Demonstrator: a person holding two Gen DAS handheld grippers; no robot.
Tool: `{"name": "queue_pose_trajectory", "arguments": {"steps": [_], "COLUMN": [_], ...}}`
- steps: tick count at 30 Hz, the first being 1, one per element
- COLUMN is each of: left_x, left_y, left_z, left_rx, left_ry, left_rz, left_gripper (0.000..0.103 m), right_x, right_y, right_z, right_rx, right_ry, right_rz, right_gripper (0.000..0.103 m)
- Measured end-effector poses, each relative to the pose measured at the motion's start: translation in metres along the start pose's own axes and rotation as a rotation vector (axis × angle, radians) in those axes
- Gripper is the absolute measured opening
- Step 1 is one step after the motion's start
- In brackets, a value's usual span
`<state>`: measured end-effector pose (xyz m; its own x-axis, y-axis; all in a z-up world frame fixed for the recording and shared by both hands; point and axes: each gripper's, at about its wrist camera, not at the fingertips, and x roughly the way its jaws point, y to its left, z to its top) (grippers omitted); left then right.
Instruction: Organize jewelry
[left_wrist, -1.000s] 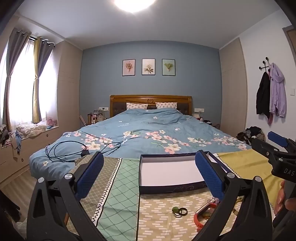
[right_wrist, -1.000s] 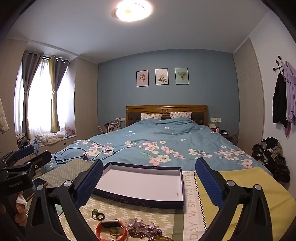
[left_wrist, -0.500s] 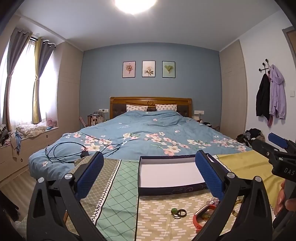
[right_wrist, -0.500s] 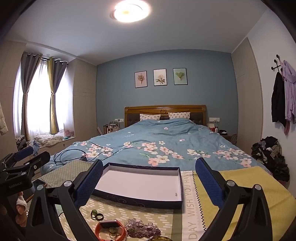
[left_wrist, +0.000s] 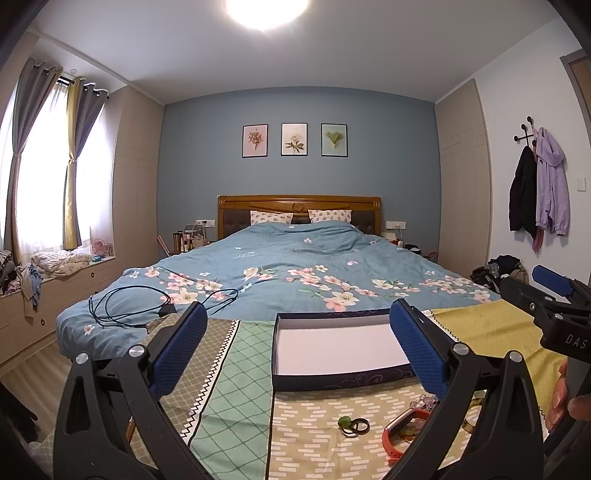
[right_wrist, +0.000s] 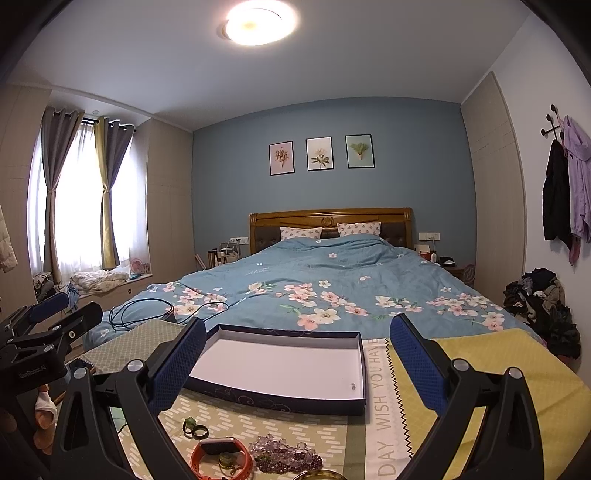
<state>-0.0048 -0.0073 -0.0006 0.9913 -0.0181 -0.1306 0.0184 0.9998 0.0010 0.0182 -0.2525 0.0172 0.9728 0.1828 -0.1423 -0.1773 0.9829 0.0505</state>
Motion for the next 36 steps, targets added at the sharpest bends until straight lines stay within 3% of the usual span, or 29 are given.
{"name": "queue_pose_trajectory", "arguments": {"steps": [36], "left_x": [0.0040], "left_y": [0.0036], "left_z": [0.0014], "left_rx": [-0.025], "left_ry": [0.025], "left_rz": [-0.012], "left_gripper": [0.097], "right_x": [0.0036], "right_y": [-0.0034], "right_z": [-0.0047], "right_rx": [0.014], "right_ry": [0.032], "right_rz": [0.000], "right_gripper": [0.096]}}
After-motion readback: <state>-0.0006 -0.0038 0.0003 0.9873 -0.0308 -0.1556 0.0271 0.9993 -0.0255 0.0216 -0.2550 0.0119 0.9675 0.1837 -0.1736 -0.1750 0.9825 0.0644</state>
